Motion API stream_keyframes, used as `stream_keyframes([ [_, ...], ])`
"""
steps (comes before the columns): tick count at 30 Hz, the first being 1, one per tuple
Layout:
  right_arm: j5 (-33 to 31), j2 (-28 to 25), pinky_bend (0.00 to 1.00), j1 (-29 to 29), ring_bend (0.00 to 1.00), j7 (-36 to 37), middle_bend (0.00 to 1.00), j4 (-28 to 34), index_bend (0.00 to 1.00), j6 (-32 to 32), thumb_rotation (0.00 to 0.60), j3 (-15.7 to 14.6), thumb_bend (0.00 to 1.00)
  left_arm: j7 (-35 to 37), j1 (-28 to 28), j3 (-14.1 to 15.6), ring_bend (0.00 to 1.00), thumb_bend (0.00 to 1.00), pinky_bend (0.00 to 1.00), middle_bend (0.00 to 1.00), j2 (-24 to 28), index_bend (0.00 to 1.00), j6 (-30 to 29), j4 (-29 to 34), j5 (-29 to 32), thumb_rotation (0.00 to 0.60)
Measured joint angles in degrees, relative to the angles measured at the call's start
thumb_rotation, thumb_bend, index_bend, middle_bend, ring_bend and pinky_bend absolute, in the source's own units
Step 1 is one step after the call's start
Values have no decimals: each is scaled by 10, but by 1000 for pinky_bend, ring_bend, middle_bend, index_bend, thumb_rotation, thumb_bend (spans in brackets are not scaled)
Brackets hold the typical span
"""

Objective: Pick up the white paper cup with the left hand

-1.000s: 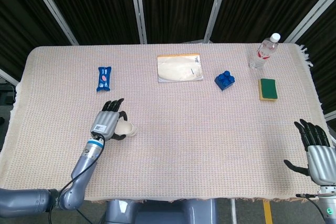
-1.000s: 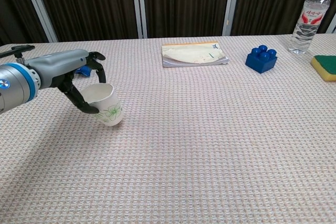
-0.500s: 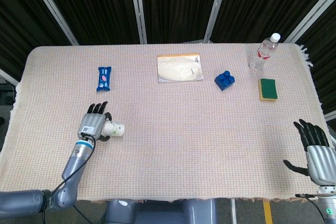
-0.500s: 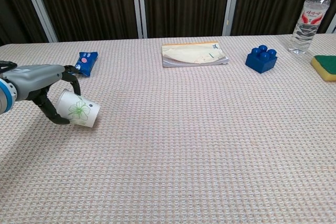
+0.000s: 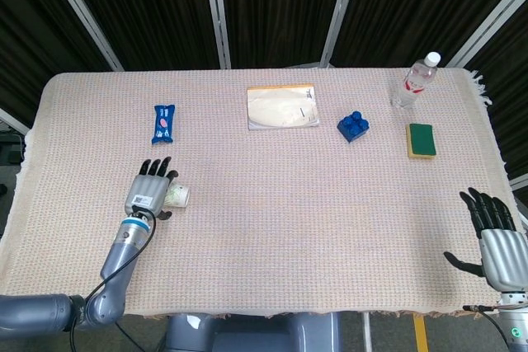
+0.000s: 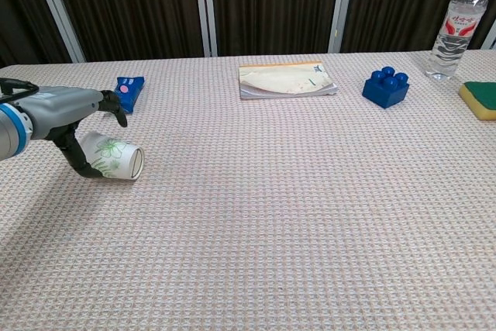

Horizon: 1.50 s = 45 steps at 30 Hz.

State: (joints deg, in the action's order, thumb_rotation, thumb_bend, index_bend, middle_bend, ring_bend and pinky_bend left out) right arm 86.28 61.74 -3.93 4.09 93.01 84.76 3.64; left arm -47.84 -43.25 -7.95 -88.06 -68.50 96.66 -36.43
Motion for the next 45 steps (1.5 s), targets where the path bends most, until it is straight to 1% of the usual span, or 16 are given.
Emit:
stream_keyframes([
  [4, 1, 0, 0, 0, 0, 1, 0, -1, 0, 0, 600, 0, 0, -41, -13, 5, 0, 106, 0, 0, -27, 261, -26, -21, 0, 600],
  [9, 2, 0, 0, 0, 0, 0, 0, 0, 0, 0, 600, -1, 0, -80, -24, 13, 0, 104, 0, 0, -63, 281, -43, -59, -6, 600],
  [11, 3, -1, 0, 0, 0, 1, 0, 0, 0, 0, 600, -1, 0, -90, -28, 15, 0, 106, 0, 0, -78, 298, -48, -75, -8, 600],
  [14, 2, -1, 0, 0, 0, 2, 0, 0, 0, 1, 600, -1, 0, -99, -30, 17, 0, 106, 0, 0, -93, 355, -51, -91, -10, 600],
  [16, 2, -1, 0, 0, 0, 3, 0, -1, 0, 0, 600, -1, 0, -100, -29, 18, 0, 104, 0, 0, -98, 425, -52, -96, -14, 600],
  [18, 3, -1, 0, 0, 0, 3, 0, -1, 0, 0, 600, -1, 0, -98, -28, 19, 0, 105, 0, 0, -100, 468, -52, -98, -19, 600],
  [27, 2, -2, 0, 0, 0, 4, 0, -1, 0, -1, 600, -1, 0, -53, -15, 9, 0, 106, 0, 0, -95, 482, -48, -83, -41, 600],
  [32, 2, -1, 0, -1, 0, 2, 0, -1, 0, -1, 600, -1, 0, 1, -5, 1, 0, 105, 0, 0, -91, 473, -44, -74, -71, 600],
  [36, 2, 0, 0, -2, 0, 0, 0, -1, 0, -2, 600, -1, 0, 77, 6, -7, 0, 106, 0, 0, -93, 473, -42, -73, -112, 600],
  [39, 2, 0, 0, -2, 0, 0, 0, -1, 0, -2, 600, -1, 0, 156, 17, -15, 0, 107, 0, 0, -100, 472, -42, -79, -148, 600],
  [43, 2, 0, 0, -2, 0, 0, 0, -1, 0, -4, 600, -1, 0, 295, 33, -31, 0, 107, 0, 0, -115, 470, -36, -93, -191, 600],
  [45, 1, 0, 0, -3, 0, 0, 0, -1, 0, -4, 600, -1, 0, 353, 39, -36, 0, 107, 0, 0, -121, 468, -31, -104, -211, 600],
])
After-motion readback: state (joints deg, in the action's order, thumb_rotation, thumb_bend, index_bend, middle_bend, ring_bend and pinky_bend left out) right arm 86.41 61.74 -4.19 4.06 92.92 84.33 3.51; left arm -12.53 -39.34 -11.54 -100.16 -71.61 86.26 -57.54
